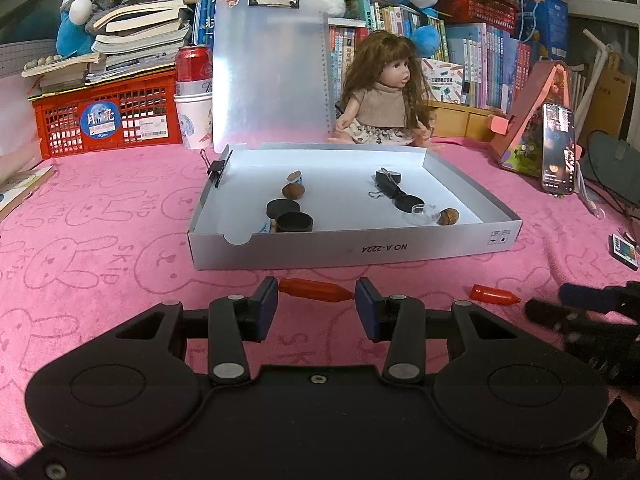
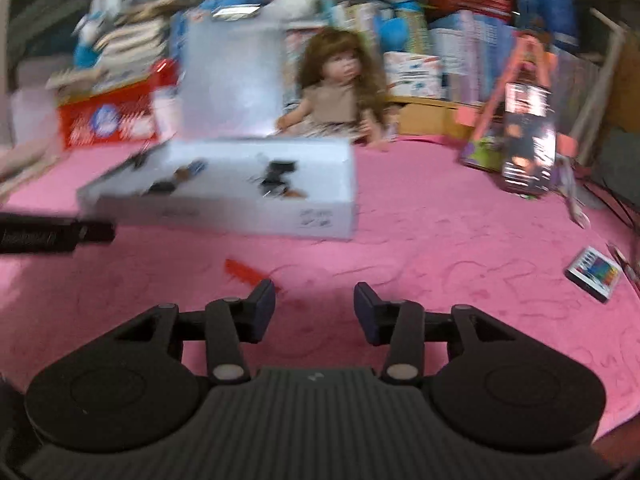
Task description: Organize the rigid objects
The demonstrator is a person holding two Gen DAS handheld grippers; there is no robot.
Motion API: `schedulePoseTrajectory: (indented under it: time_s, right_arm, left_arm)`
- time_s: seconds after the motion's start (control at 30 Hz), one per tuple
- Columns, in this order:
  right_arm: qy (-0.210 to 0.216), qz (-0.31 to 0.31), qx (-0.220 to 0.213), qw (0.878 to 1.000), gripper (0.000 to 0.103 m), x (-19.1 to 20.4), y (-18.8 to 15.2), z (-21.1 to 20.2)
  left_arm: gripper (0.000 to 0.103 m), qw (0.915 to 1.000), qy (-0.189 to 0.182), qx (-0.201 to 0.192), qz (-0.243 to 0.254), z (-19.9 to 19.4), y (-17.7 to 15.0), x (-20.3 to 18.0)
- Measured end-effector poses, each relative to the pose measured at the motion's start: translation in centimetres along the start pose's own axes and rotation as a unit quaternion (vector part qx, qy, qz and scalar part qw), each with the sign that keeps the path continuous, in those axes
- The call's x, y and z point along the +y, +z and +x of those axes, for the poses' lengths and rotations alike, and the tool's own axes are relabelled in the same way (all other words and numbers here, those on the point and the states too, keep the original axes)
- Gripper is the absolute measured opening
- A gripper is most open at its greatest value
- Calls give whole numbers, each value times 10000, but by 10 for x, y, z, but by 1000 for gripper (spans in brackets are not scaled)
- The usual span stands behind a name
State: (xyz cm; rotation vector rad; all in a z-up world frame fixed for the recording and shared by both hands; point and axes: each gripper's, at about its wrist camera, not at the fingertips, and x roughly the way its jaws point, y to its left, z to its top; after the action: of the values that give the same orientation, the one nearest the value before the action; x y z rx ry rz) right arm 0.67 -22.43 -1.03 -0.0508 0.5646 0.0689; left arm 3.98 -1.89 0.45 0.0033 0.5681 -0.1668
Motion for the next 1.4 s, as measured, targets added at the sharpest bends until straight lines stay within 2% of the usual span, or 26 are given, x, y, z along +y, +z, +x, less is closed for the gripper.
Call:
schedulePoseTrajectory:
  time_s: [0.13, 0.27, 0.43, 0.63, 0.73, 0.87, 0.97, 1.03, 1.1, 1.13, 1.4]
  right_arm:
    - [-77, -151, 98, 9998, 58, 7, 4, 15]
    - [-479, -108, 50, 9988, 60, 5, 10, 29]
    - [-738, 381, -28, 9965, 60, 0, 8, 25]
    - [-268, 1127, -350, 9926, 64, 7, 2, 7]
    - [-157, 893, -406, 9951, 72, 25, 4, 10]
    - [-230, 742, -325, 9964, 77, 41, 8, 22]
    - [-426, 651, -246, 9967, 78, 46, 10, 31]
    - [-414, 626, -201, 9970, 77, 47, 9, 34]
    - [-337, 597, -156, 9975, 62, 46, 8, 34]
    - [-320, 554, -144, 9978, 51, 47, 8, 34]
    - [-177, 472, -208, 9985, 49, 48, 12, 31]
  left_arm:
    - [41, 10000, 4, -14, -25, -1, -1, 1]
    - [41, 10000, 15, -5, -48, 0, -1, 2]
    - [41, 10000, 33, -14, -90, 0, -2, 4]
    - [41, 9999, 63, -31, -156, 2, 0, 6]
    - [41, 9998, 72, -41, -180, 2, 0, 6]
    - [41, 9997, 97, -66, -190, 1, 1, 7]
    - [41, 9997, 115, -69, -208, 1, 2, 9]
    - [41, 9997, 121, -69, -218, 2, 2, 9]
    - [41, 9997, 123, -64, -222, 2, 2, 9]
    - [41, 9997, 122, -64, -224, 2, 2, 9]
    - [41, 9996, 115, -102, -220, 3, 7, 7]
